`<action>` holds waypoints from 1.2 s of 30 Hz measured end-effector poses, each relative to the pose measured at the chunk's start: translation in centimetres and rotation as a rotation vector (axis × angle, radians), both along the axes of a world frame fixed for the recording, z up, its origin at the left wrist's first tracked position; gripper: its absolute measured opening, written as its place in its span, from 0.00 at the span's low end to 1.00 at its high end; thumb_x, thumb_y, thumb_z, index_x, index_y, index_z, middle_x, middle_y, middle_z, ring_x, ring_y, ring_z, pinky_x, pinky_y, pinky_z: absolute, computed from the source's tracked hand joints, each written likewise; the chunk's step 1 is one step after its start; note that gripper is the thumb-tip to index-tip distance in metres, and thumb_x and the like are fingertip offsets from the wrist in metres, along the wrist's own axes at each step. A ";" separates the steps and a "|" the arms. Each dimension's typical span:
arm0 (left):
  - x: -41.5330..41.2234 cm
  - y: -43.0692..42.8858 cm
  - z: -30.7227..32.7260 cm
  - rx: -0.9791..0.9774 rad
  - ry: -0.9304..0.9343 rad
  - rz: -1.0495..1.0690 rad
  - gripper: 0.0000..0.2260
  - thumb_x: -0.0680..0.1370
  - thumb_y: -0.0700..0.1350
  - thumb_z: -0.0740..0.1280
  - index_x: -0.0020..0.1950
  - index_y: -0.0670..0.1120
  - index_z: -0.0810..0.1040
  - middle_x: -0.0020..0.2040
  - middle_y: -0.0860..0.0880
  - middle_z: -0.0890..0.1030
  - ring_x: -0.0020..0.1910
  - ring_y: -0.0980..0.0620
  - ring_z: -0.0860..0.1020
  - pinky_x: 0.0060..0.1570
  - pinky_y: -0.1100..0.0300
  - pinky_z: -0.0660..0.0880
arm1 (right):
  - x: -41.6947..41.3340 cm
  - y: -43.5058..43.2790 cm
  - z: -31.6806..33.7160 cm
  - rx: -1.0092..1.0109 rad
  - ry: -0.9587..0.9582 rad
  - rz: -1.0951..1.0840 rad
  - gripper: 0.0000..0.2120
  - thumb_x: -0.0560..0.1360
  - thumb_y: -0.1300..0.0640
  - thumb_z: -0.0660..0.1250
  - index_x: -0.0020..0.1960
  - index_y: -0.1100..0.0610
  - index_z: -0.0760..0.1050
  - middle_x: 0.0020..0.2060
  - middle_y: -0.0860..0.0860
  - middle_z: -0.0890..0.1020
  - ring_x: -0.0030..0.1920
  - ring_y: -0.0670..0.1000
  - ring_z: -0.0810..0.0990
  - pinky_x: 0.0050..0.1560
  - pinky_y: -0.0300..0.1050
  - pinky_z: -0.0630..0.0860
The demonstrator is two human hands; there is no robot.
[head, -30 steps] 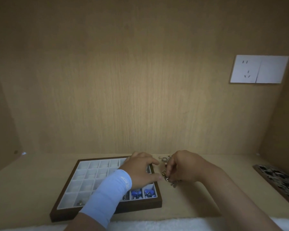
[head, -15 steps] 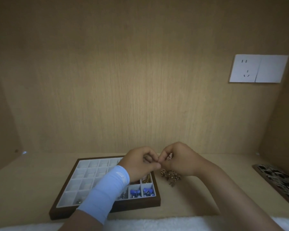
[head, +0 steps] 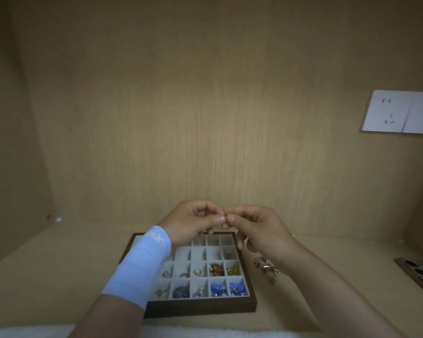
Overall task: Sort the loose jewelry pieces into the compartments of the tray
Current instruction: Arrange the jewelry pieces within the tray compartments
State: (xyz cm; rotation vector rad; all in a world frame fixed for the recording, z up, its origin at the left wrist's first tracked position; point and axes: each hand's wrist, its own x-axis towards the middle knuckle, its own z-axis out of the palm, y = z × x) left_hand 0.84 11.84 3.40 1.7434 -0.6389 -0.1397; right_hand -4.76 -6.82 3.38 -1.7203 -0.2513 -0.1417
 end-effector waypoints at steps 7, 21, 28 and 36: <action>0.8 2.6 -0.2 -0.079 0.051 0.076 0.04 0.75 0.39 0.72 0.45 0.48 0.82 0.35 0.52 0.83 0.32 0.58 0.78 0.35 0.68 0.74 | 2.2 2.6 1.3 -0.034 0.155 -0.011 0.07 0.74 0.55 0.75 0.50 0.55 0.86 0.39 0.51 0.87 0.27 0.45 0.73 0.26 0.35 0.67; 2.2 3.4 -1.8 0.128 0.151 0.207 0.04 0.77 0.50 0.70 0.46 0.53 0.84 0.36 0.48 0.85 0.32 0.59 0.79 0.35 0.66 0.75 | 5.0 3.6 -1.7 -0.269 -0.171 -0.095 0.04 0.69 0.59 0.79 0.39 0.51 0.85 0.34 0.50 0.86 0.33 0.41 0.79 0.37 0.32 0.76; 2.8 3.3 -2.6 0.182 0.155 0.158 0.03 0.75 0.49 0.72 0.44 0.54 0.85 0.39 0.55 0.86 0.38 0.59 0.80 0.43 0.61 0.76 | 5.2 2.2 -1.5 -0.445 -0.094 0.007 0.04 0.75 0.57 0.75 0.41 0.50 0.85 0.32 0.42 0.84 0.29 0.36 0.77 0.32 0.27 0.70; 2.2 2.2 -3.5 0.711 -0.088 0.263 0.17 0.76 0.53 0.69 0.64 0.62 0.75 0.70 0.52 0.71 0.68 0.49 0.70 0.69 0.53 0.67 | 4.7 2.7 -1.9 -1.183 -0.089 -0.028 0.07 0.75 0.50 0.72 0.38 0.46 0.81 0.35 0.41 0.83 0.38 0.41 0.80 0.41 0.42 0.78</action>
